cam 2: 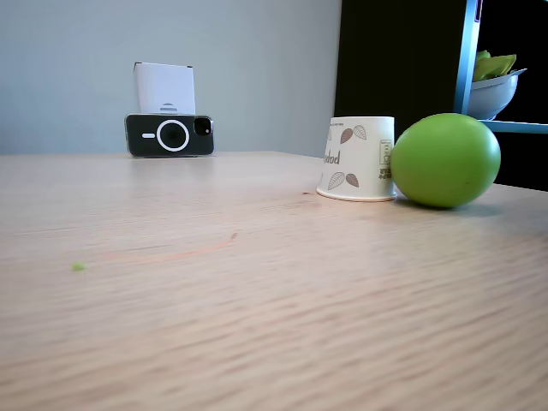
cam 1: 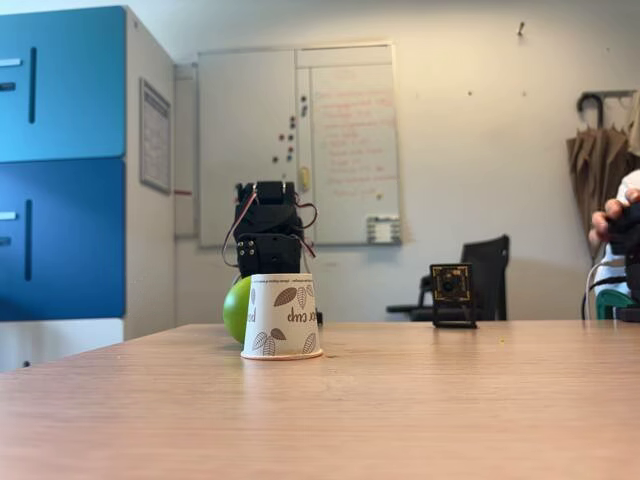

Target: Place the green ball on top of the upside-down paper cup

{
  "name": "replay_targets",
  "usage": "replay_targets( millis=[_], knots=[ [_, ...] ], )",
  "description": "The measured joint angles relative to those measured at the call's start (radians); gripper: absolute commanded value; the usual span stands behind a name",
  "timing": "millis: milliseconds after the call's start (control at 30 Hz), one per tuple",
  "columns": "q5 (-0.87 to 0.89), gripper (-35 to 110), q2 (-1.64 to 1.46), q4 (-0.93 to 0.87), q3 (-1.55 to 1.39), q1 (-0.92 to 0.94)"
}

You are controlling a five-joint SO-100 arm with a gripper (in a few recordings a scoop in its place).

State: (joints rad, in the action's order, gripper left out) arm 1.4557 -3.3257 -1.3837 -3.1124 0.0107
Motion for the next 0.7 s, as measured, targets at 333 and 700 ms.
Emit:
replay_targets(
  millis=[333,700],
  knots=[
    [0.000,0,0.051,0.002,0.034,0.009],
    [-0.009,0,0.405,-0.137,0.486,0.009]
  ],
)
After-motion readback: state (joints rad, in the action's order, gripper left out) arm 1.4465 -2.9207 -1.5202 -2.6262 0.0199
